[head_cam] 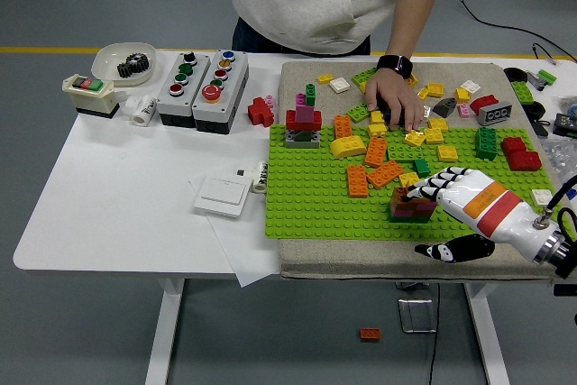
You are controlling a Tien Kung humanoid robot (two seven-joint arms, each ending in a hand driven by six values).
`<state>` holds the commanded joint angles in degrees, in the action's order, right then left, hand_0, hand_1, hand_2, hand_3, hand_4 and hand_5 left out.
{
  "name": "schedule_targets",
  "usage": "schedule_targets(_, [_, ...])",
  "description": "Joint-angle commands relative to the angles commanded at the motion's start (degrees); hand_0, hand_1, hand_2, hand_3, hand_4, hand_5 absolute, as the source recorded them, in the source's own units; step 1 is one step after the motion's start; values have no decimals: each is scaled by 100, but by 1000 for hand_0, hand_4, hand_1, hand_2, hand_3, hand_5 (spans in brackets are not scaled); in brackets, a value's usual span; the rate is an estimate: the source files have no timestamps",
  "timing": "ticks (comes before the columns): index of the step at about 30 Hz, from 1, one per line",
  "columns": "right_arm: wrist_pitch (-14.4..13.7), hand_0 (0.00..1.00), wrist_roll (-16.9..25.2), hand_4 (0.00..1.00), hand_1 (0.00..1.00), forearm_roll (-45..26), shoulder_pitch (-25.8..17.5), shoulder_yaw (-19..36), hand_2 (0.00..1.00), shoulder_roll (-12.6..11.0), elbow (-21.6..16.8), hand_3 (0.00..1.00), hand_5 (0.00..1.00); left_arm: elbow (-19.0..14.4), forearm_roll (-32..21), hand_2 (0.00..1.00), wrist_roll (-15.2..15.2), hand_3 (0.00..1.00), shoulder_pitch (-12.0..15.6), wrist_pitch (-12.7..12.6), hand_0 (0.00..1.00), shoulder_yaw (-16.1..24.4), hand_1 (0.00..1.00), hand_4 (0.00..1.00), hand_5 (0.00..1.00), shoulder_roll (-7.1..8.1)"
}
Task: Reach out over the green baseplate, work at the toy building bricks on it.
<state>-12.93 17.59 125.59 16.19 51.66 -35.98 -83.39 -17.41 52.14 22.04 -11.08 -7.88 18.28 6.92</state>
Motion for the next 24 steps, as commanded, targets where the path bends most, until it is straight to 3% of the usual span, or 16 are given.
schedule_targets(24, [30, 720, -17, 883, 683, -13, -13, -118, 749, 5, 92, 737, 434, 2, -26, 750, -8, 591, -2, -1, 790, -16, 776, 652, 665, 2])
